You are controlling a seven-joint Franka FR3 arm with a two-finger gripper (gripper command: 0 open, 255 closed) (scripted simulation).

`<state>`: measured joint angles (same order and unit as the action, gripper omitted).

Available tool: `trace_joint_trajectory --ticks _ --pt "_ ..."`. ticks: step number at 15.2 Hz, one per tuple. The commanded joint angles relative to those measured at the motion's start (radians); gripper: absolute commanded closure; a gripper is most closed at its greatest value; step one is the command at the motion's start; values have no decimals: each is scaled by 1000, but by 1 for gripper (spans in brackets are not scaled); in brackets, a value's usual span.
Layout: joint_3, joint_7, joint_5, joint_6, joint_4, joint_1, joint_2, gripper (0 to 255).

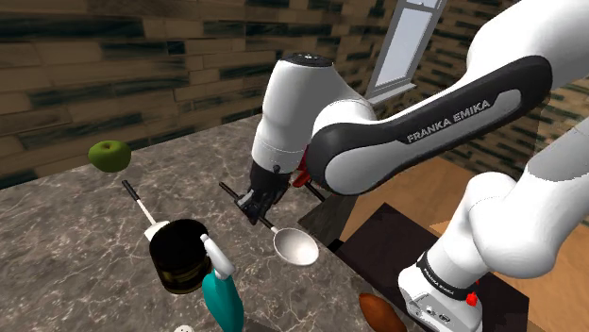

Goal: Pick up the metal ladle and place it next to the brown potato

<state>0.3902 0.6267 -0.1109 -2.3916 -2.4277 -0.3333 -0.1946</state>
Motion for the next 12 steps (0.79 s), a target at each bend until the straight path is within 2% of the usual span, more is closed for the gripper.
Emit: trace_joint_trajectory --ticks 1,12 --pt "30 46 -14 3 -25 -26 -32 255" --pt "211 305 -84 22 -88 -160 -137 255"
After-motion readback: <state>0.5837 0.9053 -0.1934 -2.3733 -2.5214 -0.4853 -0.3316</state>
